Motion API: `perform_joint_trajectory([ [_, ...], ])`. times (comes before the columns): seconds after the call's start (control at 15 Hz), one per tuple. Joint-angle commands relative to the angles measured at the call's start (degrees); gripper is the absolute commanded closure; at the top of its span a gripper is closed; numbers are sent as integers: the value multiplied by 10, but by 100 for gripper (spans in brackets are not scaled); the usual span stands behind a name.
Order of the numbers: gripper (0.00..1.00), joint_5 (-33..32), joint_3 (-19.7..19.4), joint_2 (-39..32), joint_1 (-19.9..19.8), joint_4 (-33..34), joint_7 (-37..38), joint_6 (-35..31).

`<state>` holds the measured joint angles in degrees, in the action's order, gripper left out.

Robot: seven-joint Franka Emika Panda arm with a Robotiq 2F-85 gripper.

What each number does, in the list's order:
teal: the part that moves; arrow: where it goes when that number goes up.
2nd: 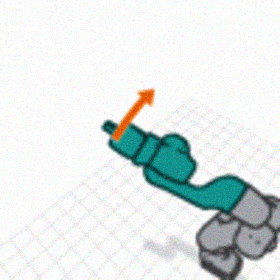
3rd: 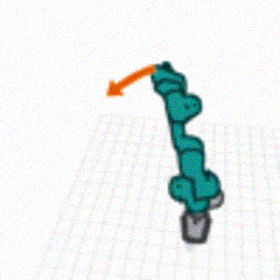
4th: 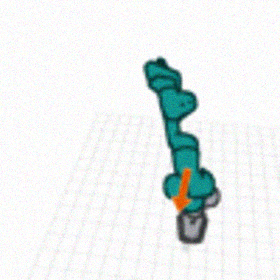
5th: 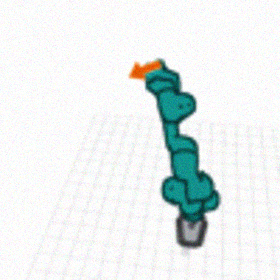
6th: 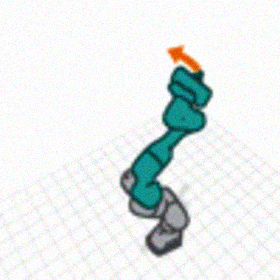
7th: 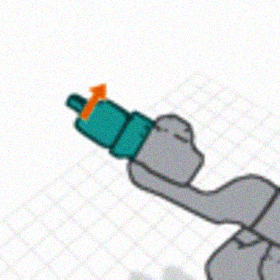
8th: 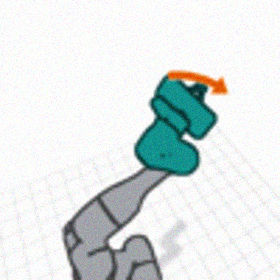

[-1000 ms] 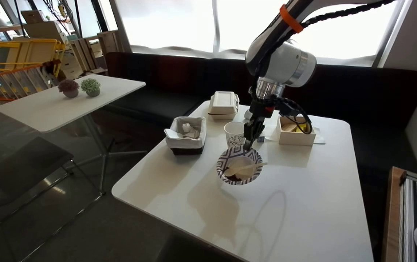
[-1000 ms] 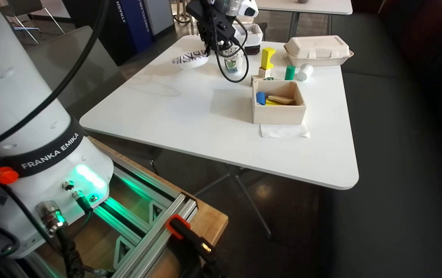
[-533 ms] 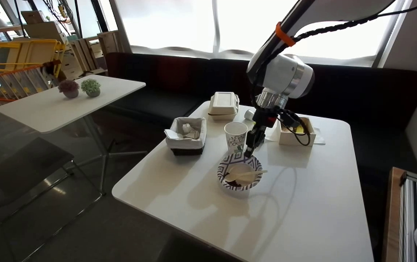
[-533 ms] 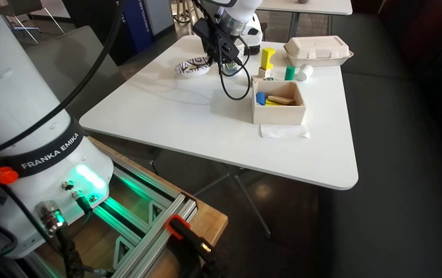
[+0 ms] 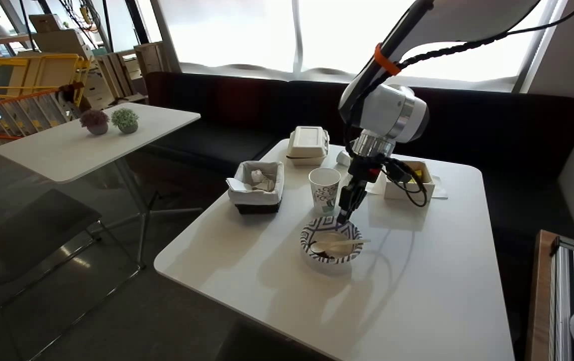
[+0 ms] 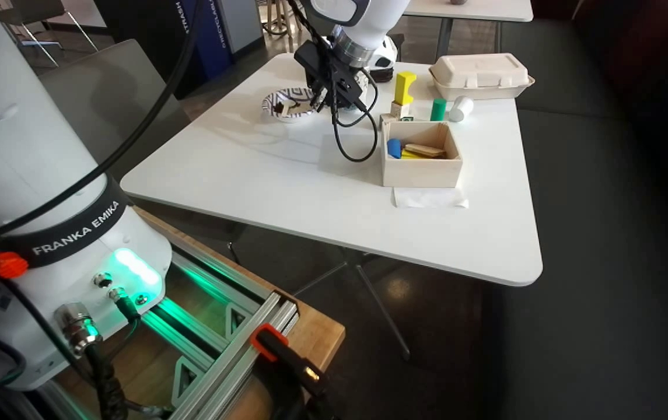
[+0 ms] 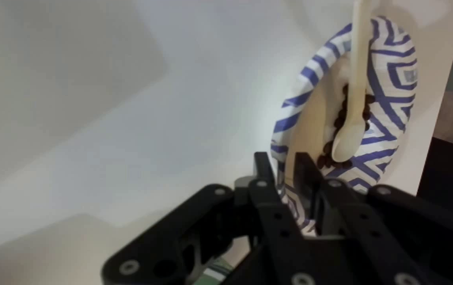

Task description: Pick up the spoon and scoop some of the contents from the bowl and pour them in the cup

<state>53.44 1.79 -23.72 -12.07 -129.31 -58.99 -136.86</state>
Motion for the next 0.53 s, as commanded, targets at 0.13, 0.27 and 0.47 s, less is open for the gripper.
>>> perform_joint_trajectory([
  [0.13,31,-13,-13,18,20,-20,36,-10],
  [0.27,16,-23,-18,37,32,-38,63,-30],
  [0.47,0,-48,-21,80,55,-77,117,-74],
])
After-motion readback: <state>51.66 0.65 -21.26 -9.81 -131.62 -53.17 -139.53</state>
